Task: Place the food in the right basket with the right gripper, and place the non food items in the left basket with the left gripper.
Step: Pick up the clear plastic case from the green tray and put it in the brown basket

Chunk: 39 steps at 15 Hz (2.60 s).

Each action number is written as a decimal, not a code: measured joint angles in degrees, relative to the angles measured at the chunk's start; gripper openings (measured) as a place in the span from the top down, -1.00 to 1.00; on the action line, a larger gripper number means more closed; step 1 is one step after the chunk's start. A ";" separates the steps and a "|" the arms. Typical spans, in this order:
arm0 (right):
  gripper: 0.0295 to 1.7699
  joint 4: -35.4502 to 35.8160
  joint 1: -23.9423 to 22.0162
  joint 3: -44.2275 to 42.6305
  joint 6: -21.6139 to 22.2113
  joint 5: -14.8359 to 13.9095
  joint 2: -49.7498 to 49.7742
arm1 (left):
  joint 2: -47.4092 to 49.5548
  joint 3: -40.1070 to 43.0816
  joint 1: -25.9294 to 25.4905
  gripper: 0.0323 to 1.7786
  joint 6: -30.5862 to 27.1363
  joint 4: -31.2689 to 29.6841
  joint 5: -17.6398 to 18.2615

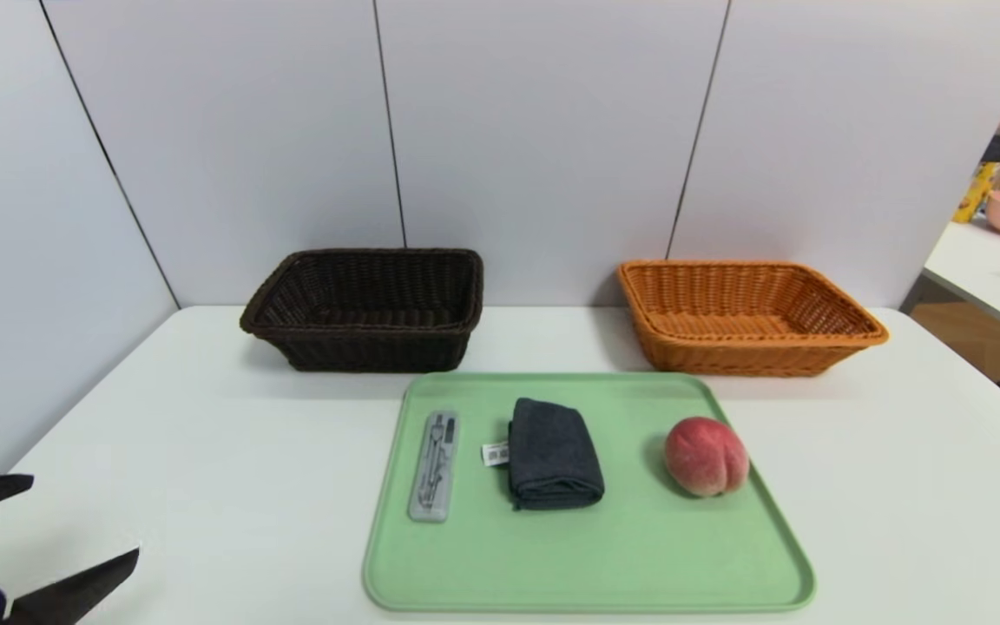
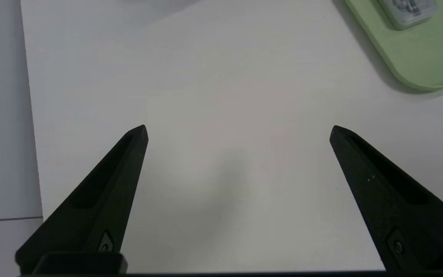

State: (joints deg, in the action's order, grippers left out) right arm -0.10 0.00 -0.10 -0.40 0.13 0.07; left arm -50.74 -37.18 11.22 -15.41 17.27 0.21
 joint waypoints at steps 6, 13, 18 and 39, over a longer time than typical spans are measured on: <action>-0.92 0.00 0.00 0.00 -0.01 0.00 0.00 | -21.04 -24.20 4.74 -0.90 1.88 14.56 0.06; -0.92 0.00 0.00 0.00 0.00 0.00 0.00 | -33.27 -32.55 16.18 -0.90 26.59 22.22 -1.17; -0.92 0.00 0.00 0.00 -0.01 0.00 0.00 | -39.23 -34.69 20.20 -0.90 37.07 22.44 -11.64; -0.92 0.00 0.00 0.00 -0.04 0.02 0.00 | -60.72 -49.75 33.71 -0.90 48.26 22.19 -18.44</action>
State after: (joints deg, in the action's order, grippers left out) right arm -0.10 0.00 -0.10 -0.44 0.16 0.07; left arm -111.46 -86.93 44.92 32.85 39.46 -18.24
